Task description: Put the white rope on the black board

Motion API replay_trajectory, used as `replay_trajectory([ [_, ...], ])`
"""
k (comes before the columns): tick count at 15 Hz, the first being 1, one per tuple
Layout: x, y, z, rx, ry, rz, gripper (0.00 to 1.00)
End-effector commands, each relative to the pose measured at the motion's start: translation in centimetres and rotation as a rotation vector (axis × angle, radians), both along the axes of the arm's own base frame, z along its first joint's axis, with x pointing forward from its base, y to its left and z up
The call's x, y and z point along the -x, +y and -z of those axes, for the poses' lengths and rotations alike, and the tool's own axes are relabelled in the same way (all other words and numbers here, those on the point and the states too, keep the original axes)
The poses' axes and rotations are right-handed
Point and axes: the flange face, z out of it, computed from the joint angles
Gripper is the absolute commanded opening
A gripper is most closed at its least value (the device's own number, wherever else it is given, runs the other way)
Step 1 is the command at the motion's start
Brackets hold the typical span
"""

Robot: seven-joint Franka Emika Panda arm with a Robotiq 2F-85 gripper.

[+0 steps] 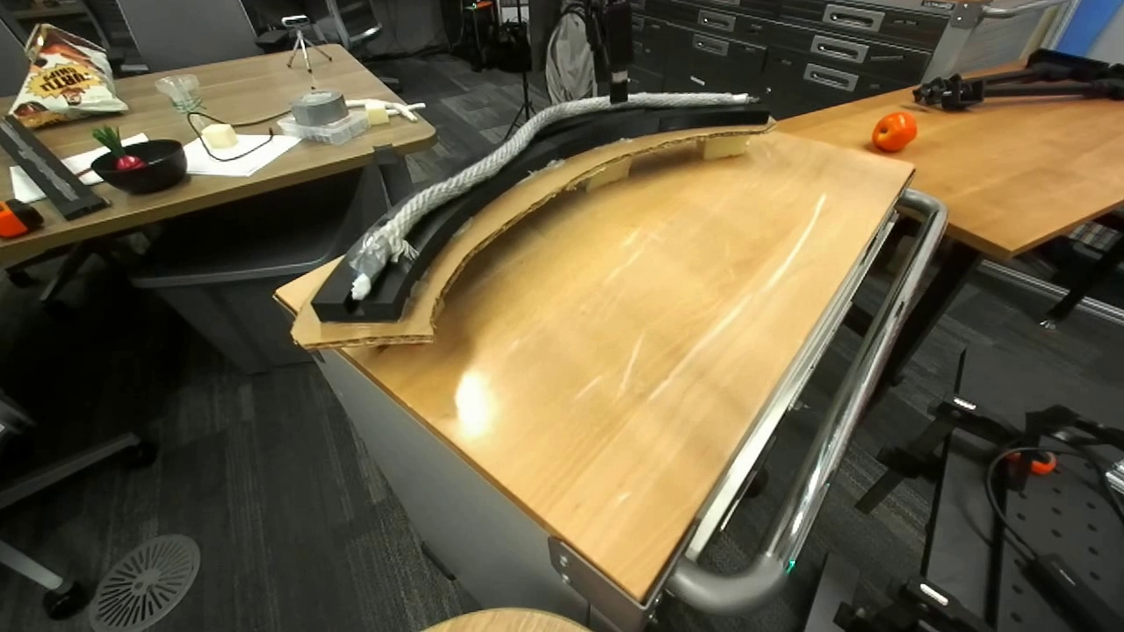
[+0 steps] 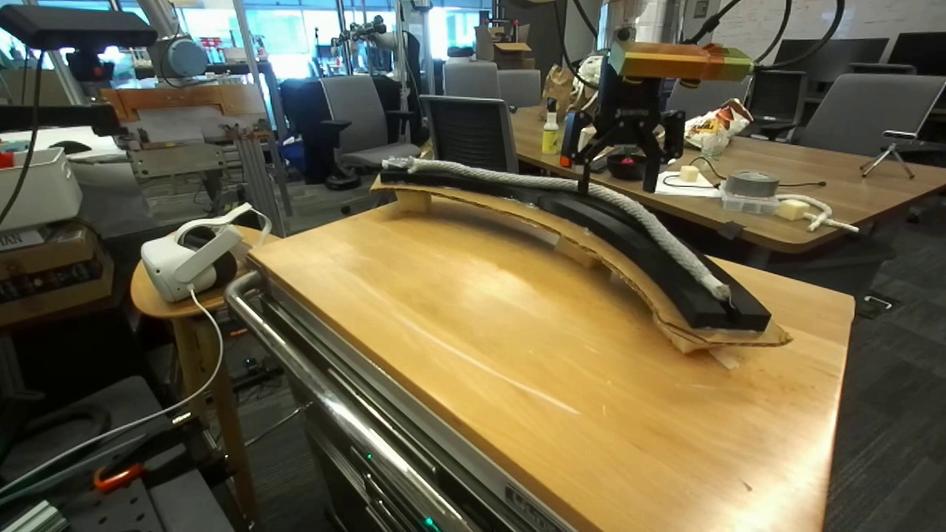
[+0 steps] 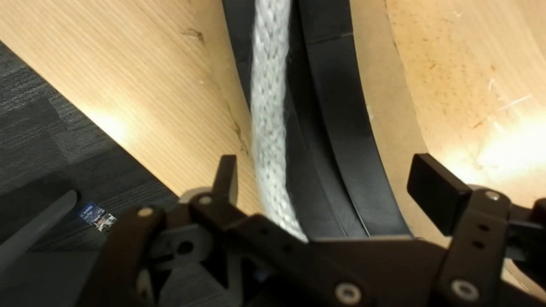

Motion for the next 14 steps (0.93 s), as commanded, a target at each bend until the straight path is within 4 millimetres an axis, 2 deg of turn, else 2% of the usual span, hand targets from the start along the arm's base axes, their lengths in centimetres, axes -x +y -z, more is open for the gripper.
replay_trajectory([
  [1,-0.1,-0.5,-0.6,0.029,-0.045,-0.08,1.0],
  [4,-0.8,0.0,-0.5,0.065,-0.087,-0.149,1.0],
  [8,-1.6,1.8,-0.3,0.04,-0.101,-0.235,0.99],
  [13,-2.3,3.3,-0.1,0.021,-0.108,-0.303,0.81],
  [14,-2.5,3.5,0.0,0.022,-0.107,-0.309,0.71],
])
